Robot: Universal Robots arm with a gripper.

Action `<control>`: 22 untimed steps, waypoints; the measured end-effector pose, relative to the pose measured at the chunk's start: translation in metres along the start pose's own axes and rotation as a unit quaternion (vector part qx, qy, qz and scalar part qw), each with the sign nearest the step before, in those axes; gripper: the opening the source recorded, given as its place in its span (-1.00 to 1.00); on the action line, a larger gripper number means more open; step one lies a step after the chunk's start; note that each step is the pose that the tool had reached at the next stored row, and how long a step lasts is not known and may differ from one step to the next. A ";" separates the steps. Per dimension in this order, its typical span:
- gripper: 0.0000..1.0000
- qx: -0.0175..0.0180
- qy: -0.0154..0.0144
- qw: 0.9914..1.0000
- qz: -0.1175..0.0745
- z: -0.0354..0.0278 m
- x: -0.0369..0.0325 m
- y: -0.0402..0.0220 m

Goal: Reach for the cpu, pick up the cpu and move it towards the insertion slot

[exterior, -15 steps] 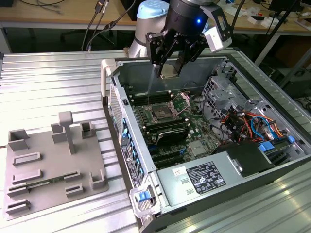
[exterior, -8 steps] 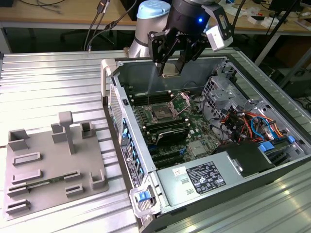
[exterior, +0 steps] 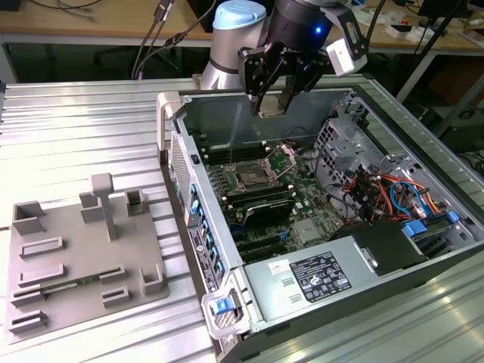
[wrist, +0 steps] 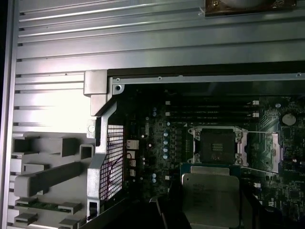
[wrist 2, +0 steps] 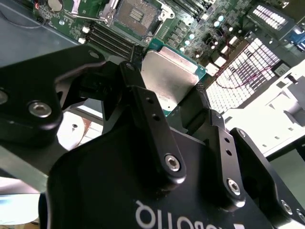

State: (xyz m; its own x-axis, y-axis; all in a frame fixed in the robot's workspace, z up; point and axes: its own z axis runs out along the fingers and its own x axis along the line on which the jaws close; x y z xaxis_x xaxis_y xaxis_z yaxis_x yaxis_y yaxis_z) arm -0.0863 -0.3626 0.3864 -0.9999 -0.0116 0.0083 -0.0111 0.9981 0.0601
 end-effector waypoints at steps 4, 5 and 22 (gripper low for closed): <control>0.09 0.000 0.000 1.000 0.000 0.0018 -0.0018 0.0085; 0.09 0.000 0.000 1.000 0.000 0.0020 -0.0029 0.0104; 0.09 -0.001 -0.003 1.000 0.023 0.0072 -0.0230 0.0314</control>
State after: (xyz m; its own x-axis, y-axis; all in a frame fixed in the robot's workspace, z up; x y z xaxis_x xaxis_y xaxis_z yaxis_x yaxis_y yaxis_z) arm -0.0638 -0.3306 0.3809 -0.9994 0.0342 0.0060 0.0346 0.9975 0.0622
